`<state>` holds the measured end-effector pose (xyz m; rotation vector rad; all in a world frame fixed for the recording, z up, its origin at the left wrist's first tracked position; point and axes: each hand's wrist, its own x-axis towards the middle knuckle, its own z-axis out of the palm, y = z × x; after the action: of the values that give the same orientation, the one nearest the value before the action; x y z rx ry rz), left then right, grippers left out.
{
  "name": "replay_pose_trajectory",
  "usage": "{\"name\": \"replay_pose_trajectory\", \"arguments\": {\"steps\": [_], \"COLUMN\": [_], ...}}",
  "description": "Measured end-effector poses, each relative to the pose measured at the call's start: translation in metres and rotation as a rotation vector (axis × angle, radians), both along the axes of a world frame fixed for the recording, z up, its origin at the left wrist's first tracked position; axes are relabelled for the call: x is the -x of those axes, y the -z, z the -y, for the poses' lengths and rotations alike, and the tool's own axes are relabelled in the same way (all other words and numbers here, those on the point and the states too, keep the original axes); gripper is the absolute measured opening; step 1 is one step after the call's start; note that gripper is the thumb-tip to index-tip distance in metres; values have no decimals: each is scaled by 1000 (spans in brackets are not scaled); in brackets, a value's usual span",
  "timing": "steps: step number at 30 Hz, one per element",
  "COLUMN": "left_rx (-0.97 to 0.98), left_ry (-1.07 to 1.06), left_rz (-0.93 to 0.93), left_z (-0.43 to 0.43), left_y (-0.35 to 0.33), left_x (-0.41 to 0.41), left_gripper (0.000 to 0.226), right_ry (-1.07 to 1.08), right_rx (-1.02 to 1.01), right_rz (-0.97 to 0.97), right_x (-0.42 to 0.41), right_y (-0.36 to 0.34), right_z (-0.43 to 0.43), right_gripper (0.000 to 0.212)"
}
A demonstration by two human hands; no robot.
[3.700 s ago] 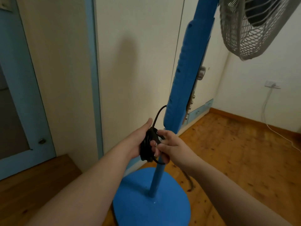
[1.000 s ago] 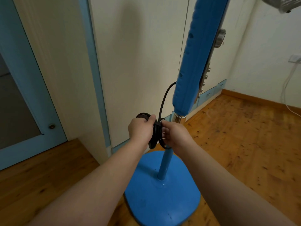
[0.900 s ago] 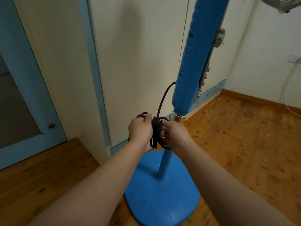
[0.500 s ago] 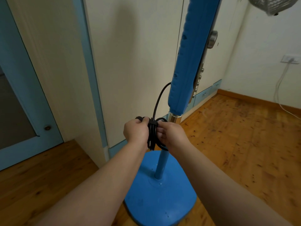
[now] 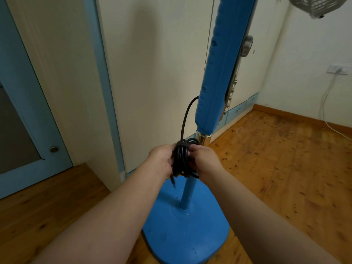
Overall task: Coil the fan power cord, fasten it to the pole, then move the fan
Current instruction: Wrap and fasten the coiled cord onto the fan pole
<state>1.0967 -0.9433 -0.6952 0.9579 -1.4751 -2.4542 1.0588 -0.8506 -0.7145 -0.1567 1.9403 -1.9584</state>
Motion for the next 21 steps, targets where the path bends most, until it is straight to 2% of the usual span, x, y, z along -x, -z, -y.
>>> {"name": "replay_pose_trajectory", "arguments": {"steps": [3,6,16,21], "left_rx": [117,175,240,220], "left_ry": [156,221,317,274], "left_rz": [69,111,181,157], "left_z": [7,16,29,28], "left_y": [-5,-8,-18,-11], "left_x": [-1,-1,2,2], "left_gripper": [34,35,29,22], "right_ry": [-67,-123,-264,-235], "right_rx": [31,33,-21,-121], "right_rz": [-18,-29,-45,-173], "right_x": [0,-1,2,0], "right_y": [0,-1,-5,-12], "right_z": [-1,0,-5,-6], "right_gripper": [33,32,29,33]}}
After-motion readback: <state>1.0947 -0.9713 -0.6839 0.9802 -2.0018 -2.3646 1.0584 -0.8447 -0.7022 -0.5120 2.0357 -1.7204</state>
